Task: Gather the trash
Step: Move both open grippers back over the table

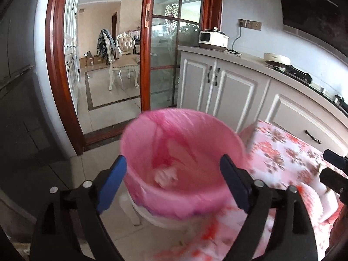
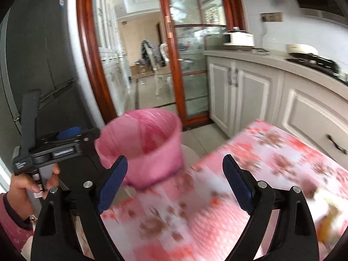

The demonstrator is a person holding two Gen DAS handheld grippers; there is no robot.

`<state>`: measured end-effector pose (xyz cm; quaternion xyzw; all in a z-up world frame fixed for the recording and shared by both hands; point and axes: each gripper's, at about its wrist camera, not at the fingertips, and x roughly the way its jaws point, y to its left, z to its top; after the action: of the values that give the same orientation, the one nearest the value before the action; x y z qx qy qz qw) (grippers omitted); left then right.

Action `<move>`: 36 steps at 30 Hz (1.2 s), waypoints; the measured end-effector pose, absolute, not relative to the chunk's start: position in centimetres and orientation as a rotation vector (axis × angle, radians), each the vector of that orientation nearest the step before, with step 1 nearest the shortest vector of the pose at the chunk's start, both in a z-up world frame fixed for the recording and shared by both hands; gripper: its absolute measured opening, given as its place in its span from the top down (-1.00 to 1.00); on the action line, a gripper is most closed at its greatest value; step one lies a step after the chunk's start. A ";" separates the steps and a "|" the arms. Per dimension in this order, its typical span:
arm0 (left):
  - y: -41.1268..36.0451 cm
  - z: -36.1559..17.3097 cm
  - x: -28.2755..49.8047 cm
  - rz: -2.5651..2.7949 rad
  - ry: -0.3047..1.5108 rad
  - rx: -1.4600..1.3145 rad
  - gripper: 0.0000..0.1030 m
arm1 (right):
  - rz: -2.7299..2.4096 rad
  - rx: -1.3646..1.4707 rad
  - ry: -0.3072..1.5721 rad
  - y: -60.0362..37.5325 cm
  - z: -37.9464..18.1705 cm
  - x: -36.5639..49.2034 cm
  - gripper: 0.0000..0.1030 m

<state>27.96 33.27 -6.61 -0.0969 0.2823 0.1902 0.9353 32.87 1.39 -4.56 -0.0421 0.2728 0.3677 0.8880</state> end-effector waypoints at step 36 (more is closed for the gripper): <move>1.9 -11.8 24.6 -0.064 0.672 0.052 -0.91 | 0.043 0.181 0.722 -34.3 -13.3 26.8 -0.68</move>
<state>24.60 1.86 -11.76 0.0256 0.3296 -0.0314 0.9432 26.76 -34.26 -13.34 0.0884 0.3526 0.0211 0.9313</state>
